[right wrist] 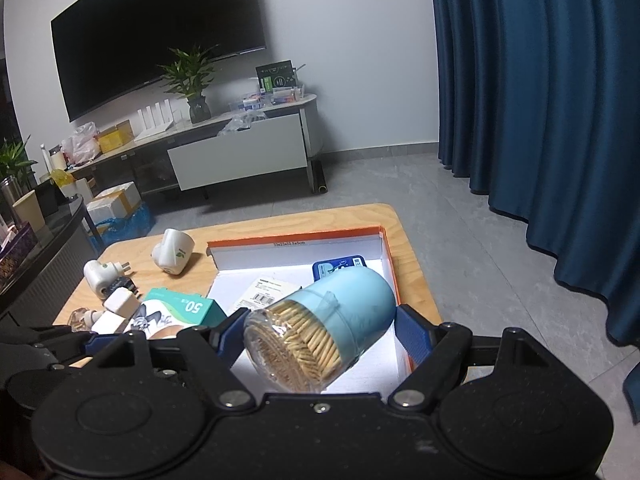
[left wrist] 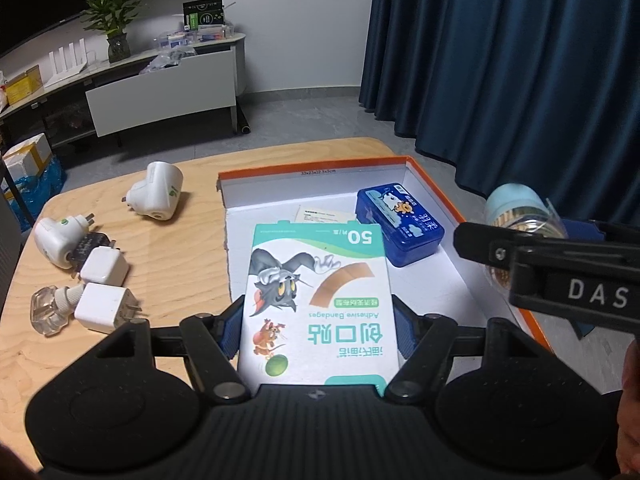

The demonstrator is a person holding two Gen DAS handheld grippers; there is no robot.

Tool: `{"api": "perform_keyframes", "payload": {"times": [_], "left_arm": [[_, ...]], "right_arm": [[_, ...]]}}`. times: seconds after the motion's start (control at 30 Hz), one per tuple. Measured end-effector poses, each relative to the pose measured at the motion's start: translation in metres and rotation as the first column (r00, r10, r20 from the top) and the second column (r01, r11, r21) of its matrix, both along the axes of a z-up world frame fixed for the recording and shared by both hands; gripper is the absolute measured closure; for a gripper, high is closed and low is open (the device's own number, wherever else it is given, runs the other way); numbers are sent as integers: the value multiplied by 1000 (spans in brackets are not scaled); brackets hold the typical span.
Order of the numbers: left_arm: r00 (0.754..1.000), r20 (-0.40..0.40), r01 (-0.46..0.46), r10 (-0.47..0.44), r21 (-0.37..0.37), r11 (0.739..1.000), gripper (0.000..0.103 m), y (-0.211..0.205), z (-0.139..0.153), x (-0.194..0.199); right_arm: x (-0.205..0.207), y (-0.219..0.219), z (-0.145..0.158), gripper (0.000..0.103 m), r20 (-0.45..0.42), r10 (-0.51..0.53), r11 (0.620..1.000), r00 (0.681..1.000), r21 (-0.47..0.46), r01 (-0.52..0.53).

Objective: Organize rigid objects

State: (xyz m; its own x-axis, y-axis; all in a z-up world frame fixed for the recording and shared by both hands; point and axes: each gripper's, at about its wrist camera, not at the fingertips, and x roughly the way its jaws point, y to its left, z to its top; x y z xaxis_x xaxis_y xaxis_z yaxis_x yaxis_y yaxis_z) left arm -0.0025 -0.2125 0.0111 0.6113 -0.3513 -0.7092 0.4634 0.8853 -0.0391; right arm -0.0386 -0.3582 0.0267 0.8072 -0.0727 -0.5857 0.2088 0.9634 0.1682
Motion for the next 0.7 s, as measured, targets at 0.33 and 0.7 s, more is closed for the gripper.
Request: {"api": "perform_keyframes", "payload": {"times": [0.33, 0.7], "left_arm": [[1000, -20, 13, -13, 10, 1000, 31, -7, -10, 6], [999, -47, 15, -14, 21, 1000, 31, -11, -20, 12]], "right_arm": [[11, -7, -12, 10, -35, 6, 1000, 999, -10, -6], [13, -14, -20, 11, -55, -12, 1000, 998, -12, 12]]}}
